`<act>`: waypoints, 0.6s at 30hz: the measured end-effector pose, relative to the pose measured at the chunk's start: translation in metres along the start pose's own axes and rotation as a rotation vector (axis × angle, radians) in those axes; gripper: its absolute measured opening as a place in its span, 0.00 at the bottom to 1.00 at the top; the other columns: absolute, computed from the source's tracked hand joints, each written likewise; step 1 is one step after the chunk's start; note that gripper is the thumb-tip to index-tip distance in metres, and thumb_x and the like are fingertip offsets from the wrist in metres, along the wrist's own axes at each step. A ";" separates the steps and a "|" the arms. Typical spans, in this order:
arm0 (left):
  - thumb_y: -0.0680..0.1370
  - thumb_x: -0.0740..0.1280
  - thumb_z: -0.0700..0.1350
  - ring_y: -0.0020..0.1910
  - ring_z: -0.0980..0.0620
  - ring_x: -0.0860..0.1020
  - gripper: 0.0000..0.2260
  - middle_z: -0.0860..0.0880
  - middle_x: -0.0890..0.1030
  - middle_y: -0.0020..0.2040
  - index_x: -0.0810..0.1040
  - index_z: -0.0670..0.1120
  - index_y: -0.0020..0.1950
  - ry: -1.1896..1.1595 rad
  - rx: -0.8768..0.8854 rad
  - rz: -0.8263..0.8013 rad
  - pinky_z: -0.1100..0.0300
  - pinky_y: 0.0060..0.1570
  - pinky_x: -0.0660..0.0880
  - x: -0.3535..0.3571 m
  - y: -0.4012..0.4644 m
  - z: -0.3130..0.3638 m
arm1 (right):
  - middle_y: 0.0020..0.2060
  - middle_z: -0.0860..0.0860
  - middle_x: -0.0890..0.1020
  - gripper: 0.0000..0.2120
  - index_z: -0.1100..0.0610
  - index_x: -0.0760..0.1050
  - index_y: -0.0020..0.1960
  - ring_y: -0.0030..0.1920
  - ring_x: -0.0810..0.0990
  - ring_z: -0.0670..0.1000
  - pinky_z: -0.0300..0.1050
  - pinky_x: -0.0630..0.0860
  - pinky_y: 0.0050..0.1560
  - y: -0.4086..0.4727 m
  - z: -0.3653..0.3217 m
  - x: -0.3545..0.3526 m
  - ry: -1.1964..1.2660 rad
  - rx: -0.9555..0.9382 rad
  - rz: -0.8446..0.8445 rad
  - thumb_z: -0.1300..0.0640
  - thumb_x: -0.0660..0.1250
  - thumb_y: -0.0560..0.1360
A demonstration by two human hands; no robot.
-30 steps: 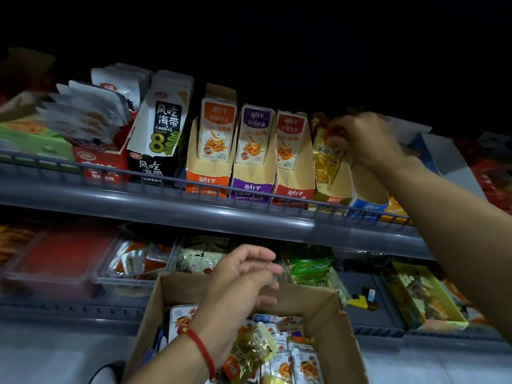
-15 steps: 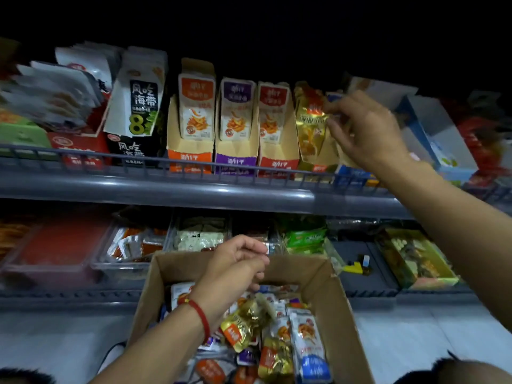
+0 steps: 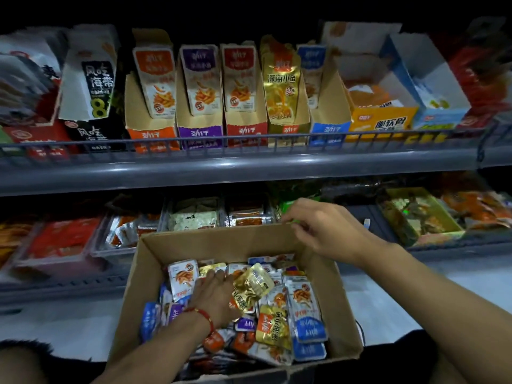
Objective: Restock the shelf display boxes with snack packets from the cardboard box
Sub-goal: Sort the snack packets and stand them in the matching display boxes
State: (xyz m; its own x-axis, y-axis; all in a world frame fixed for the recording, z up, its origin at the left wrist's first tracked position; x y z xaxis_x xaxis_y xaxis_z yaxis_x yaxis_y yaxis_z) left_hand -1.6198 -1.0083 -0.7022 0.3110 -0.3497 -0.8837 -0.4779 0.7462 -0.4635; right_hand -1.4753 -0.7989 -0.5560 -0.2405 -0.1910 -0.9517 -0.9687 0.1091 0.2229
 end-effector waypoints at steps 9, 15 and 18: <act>0.76 0.74 0.43 0.41 0.61 0.76 0.06 0.58 0.77 0.42 0.82 0.54 0.49 -0.680 0.100 0.300 0.72 0.37 0.69 -0.056 -0.011 0.010 | 0.61 0.45 0.77 0.14 0.50 0.76 0.67 0.58 0.76 0.45 0.42 0.75 0.57 0.003 -0.015 0.026 0.090 0.029 -0.237 0.50 0.64 0.83; 0.70 0.77 0.33 0.54 0.52 0.81 0.13 0.50 0.81 0.53 0.87 0.51 0.46 -1.171 0.373 0.457 0.57 0.55 0.80 -0.110 -0.042 0.009 | 0.53 0.50 0.84 0.14 0.48 0.77 0.65 0.54 0.83 0.50 0.53 0.79 0.60 0.013 -0.026 0.022 0.753 0.428 -0.450 0.46 0.59 0.84; 0.71 0.74 0.30 0.60 0.53 0.80 0.21 0.52 0.82 0.59 0.84 0.52 0.58 -1.330 0.338 0.456 0.53 0.58 0.80 -0.120 -0.052 0.012 | 0.52 0.58 0.86 0.11 0.57 0.81 0.60 0.51 0.85 0.54 0.47 0.81 0.54 0.012 -0.038 0.009 1.231 0.549 -0.359 0.54 0.66 0.82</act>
State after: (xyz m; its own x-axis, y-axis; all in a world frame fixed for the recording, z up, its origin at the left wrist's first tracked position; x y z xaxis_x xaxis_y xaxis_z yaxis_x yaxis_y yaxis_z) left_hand -1.6222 -0.9983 -0.5707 0.7966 0.5865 -0.1468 -0.5875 0.8082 0.0408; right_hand -1.4917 -0.8363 -0.5541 -0.1635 -0.9833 -0.0801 -0.9095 0.1817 -0.3738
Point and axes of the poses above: each hand's wrist, its own y-axis towards the middle knuckle, its own x-axis out of the palm, z = x × y, the point moved 1 cm from there along y, towards the middle knuckle
